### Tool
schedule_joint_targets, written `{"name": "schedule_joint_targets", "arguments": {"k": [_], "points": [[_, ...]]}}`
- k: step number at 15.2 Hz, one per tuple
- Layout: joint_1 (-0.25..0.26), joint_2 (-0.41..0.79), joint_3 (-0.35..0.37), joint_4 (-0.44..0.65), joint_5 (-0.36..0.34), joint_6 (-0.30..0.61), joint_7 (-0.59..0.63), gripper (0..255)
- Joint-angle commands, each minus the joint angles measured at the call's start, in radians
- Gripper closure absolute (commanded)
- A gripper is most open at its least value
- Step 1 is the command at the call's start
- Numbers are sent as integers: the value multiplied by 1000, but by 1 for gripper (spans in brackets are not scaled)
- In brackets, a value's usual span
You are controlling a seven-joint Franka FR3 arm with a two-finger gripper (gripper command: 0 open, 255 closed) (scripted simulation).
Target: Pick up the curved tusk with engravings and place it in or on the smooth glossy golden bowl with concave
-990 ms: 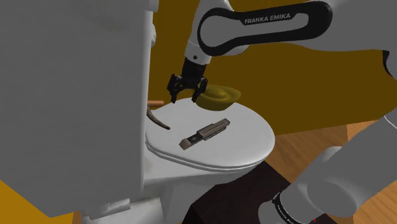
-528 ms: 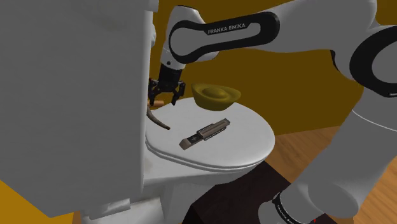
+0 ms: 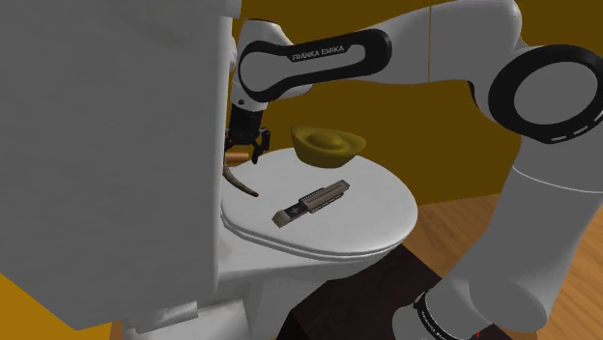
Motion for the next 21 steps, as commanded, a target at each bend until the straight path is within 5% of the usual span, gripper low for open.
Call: {"name": "schedule_joint_targets", "arguments": {"k": [1,10,11,21], "points": [[16,51,8,-16,0,120,3,0],[31,60,-6,-24,4,137,1,0],[32,71,-7,-15,1,139,2,255],[32,54,-8,-19,6,126,1,255]]}}
